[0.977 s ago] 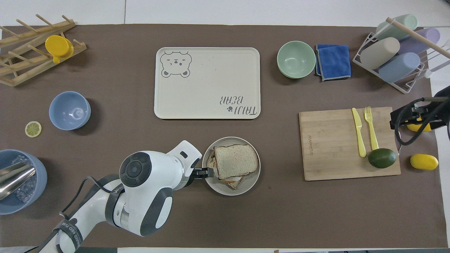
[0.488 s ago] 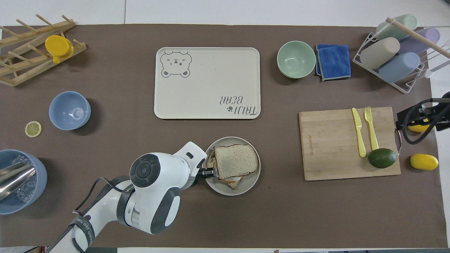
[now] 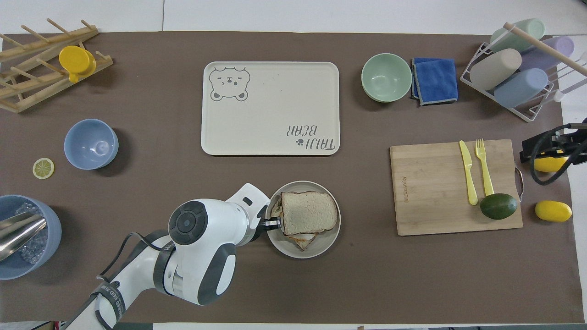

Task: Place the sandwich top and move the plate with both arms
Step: 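Grip the plate rim with the left gripper while the right gripper withdraws, then carry the sandwich plate onto the bear tray with the left gripper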

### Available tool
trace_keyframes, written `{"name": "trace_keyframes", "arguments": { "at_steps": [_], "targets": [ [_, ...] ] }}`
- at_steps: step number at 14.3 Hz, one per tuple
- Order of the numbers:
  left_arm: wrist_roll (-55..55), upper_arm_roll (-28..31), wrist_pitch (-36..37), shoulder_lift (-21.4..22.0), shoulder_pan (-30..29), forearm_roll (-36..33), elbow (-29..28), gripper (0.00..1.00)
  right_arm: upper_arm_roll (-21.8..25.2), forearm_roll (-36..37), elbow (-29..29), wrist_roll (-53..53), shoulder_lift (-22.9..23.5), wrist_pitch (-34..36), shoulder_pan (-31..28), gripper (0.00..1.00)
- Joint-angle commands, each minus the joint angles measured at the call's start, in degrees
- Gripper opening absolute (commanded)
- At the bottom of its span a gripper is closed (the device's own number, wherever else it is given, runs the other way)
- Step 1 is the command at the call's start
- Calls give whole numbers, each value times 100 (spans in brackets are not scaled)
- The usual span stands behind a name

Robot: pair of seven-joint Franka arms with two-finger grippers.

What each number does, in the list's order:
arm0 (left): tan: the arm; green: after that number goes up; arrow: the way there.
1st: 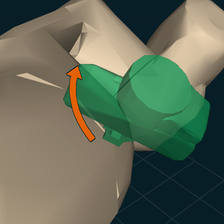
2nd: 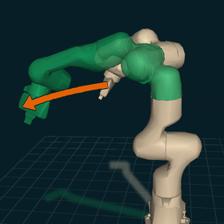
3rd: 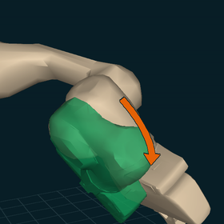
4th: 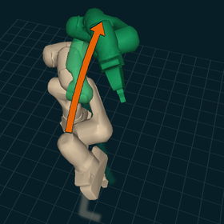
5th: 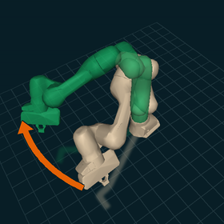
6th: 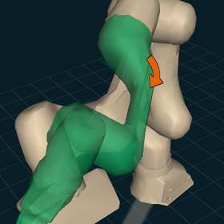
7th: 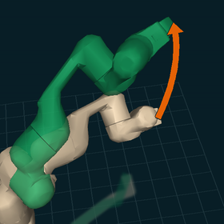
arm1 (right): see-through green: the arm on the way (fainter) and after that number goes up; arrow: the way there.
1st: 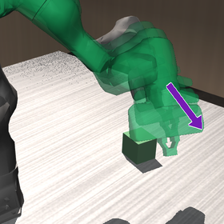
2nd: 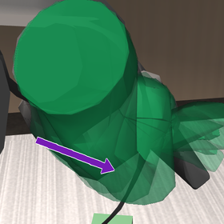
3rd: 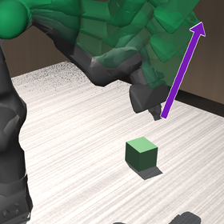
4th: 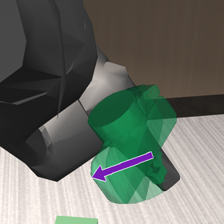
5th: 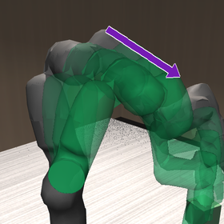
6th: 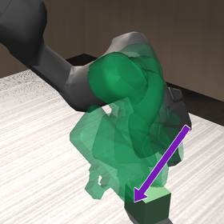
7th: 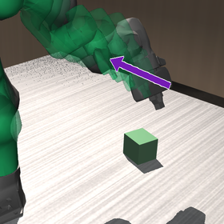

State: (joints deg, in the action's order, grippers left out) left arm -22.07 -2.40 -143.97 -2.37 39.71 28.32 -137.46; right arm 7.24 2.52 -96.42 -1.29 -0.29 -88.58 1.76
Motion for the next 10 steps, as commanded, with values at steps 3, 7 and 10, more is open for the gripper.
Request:
{"name": "trace_keyframes", "arguments": {
  "at_steps": [3, 7, 10],
  "targets": [
    [62, 90, 288, 113, -207, 95, 52, 0, -38, -182, 27, -179, -15, 25, -132, 100],
    [273, 116, 2195, -69, -1244, 95, 1666, 0, -47, -191, 27, -196, -58, 96, -132, 100],
    [518, 125, 2390, -500, -1754, 60, 2494, 0, -47, -409, 36, -170, -85, 61, -123, 100]
  ]
}}
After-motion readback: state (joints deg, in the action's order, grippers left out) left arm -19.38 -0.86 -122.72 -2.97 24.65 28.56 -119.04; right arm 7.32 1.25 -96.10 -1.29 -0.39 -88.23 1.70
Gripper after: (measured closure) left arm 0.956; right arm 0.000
